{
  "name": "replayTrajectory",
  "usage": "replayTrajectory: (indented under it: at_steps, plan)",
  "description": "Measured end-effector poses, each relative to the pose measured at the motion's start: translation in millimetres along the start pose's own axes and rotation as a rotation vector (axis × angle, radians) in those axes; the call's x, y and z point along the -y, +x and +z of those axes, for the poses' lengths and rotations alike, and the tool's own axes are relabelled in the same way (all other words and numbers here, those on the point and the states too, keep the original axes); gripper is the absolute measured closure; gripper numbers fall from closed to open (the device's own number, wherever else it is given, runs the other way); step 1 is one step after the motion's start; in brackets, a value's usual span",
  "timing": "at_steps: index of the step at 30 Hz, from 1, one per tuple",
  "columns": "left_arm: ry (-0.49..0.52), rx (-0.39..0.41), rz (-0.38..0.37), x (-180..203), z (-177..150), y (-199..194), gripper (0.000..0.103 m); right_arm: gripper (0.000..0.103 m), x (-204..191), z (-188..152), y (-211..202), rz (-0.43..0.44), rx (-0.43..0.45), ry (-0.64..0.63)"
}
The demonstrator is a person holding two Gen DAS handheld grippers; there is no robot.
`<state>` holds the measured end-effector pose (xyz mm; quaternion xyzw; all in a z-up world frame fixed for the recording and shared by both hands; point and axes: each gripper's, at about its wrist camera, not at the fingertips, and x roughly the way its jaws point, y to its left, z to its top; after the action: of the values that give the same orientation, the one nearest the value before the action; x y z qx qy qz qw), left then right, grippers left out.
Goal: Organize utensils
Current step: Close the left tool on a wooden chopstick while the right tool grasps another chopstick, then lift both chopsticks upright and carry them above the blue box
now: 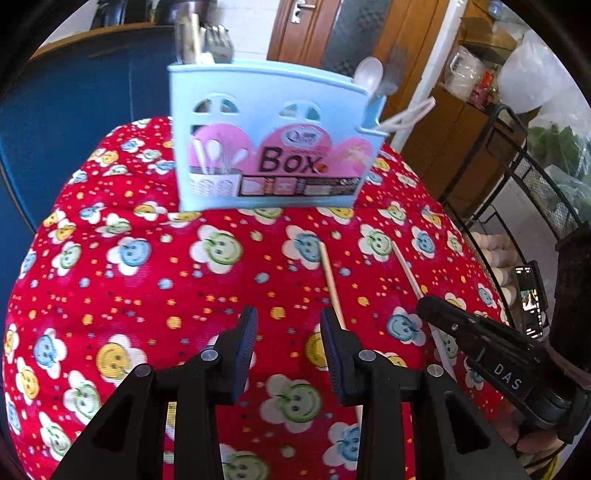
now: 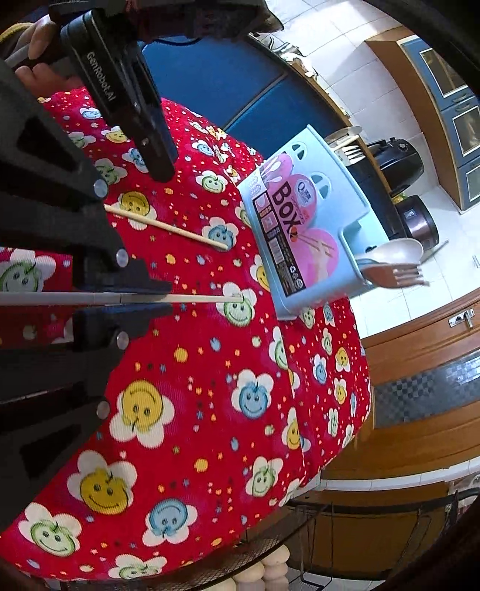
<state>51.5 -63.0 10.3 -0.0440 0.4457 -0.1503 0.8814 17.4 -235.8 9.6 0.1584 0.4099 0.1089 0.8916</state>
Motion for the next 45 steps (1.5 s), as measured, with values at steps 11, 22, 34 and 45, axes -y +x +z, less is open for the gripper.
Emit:
replayTrajectory:
  at_steps: [11,22,34,45]
  plan:
    - [0.022,-0.061,-0.037,19,3,24,0.068,0.096,15,0,-1,0.027,0.001,0.032]
    - [0.036,-0.110,-0.055,28,11,47,0.084,0.096,18,-2,3,0.038,-0.016,0.042]
    - [0.031,-0.102,-0.053,25,13,50,0.099,0.096,19,-3,7,0.047,-0.037,0.052]
    - [0.007,0.014,-0.090,13,16,12,0.099,0.096,7,1,0,0.105,-0.003,0.055]
